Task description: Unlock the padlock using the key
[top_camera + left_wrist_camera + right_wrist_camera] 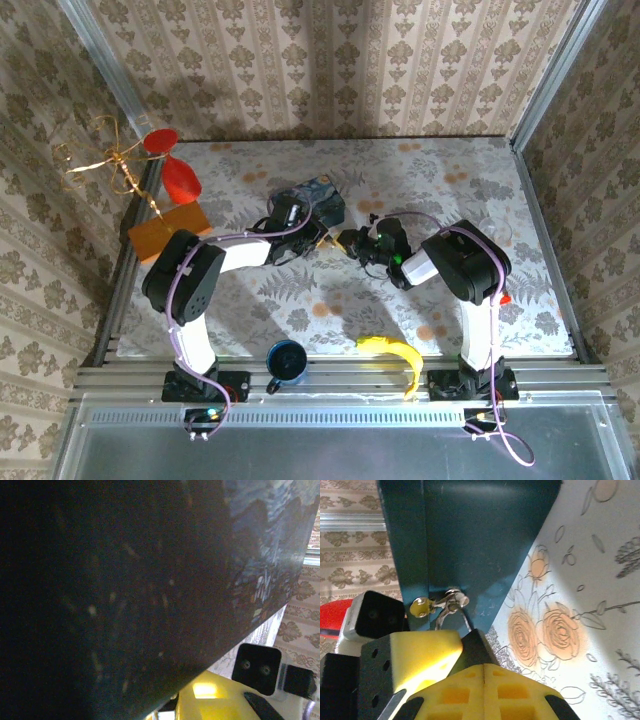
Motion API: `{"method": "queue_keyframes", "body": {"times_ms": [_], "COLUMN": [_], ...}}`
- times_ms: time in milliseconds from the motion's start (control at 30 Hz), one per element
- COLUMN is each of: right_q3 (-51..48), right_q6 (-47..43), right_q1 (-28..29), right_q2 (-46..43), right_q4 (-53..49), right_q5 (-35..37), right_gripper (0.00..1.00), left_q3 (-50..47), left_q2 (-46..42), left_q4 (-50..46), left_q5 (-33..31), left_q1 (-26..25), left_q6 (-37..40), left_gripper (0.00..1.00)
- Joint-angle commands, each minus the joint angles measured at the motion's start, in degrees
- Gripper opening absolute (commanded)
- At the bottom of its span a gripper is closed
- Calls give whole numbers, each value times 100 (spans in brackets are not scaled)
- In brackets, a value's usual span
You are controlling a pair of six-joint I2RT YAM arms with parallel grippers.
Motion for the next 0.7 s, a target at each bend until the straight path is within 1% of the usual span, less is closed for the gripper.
{"method": "queue_keyframes", "body": {"times_ms": [0, 100, 200, 267, 333, 367, 400, 600, 667], "right_q3": [-95, -82, -26, 8, 44, 45, 53, 223, 296], "right_q6": [-294, -813, -1357, -1644, -1861, -1919, -1984, -2262, -2379], "right_q1": [-6, 26, 71, 103, 115, 116, 116, 125, 147], "right_q2": [-235, -672, -1167, -1440, -1673, -1745, -1818, -1813, -1754], "right_q4": [-521, -1341, -2276, -2750, -3151, -3264, -3361, -3548, -3607], "right_q5": [289, 494, 784, 976, 1125, 1177, 1220, 1121, 1089], "right_gripper": [0, 1, 6, 9, 10, 10, 11, 11, 14], "left_q3": [-130, -125, -114, -121, -130, -130, -130, -152, -197], "left_q2": [-205, -225, -207, -187, -204, -216, -231, -317, -370], "left_q4": [-120, -206, -242, -253, -271, -299, -327, -572, -619], "left_q5": [432, 388, 374, 376, 385, 389, 394, 344, 286], "left_q1": [-74, -65, -65, -65, -64, -65, -65, -50, -33], "left_q6": [-119, -71, -61, -78, -77, -65, -53, 27, 59], "left_gripper": [16, 16, 17, 27, 41, 45, 45, 47, 53]}}
